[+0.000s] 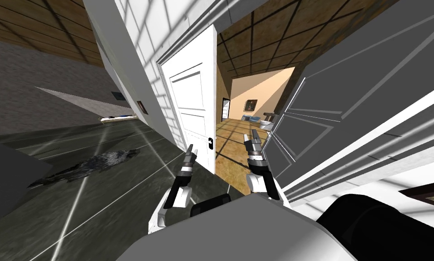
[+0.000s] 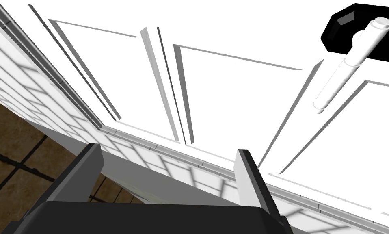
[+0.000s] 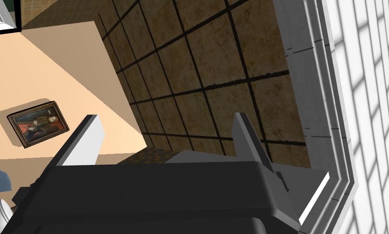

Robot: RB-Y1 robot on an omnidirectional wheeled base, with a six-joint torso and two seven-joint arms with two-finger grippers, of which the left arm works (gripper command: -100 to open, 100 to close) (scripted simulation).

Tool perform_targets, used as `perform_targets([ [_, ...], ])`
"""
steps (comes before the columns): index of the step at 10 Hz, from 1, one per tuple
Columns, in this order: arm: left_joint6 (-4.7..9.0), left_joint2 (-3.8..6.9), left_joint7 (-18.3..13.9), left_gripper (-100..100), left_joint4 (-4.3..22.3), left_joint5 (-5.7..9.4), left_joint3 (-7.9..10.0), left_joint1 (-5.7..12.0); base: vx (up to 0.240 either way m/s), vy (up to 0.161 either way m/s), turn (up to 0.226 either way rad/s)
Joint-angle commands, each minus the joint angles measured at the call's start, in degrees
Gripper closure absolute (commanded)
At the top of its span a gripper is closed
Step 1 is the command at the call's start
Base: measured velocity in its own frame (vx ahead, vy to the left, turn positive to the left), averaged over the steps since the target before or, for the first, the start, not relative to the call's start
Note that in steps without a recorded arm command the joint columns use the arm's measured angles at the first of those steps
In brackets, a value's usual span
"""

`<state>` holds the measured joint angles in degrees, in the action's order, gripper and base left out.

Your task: Push the door open

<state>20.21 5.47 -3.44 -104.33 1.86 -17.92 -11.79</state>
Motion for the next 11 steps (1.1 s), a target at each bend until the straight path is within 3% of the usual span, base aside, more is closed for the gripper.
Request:
perform_targets([
  [1, -0.54, 0.42, -0.5, -100, 2.1, -0.01, -0.58, 1.25, 0.072, 0.099, -0.142],
  [10, -2.54, 0.84, -1.5, -100, 13.3, -0.97, -5.13, 6.16, 0.066, 0.104, -0.115],
  [11, -2.94, 0.90, -1.7, -100, 15.5, -1.16, -6.03, 7.13, 0.079, 0.120, -0.196],
])
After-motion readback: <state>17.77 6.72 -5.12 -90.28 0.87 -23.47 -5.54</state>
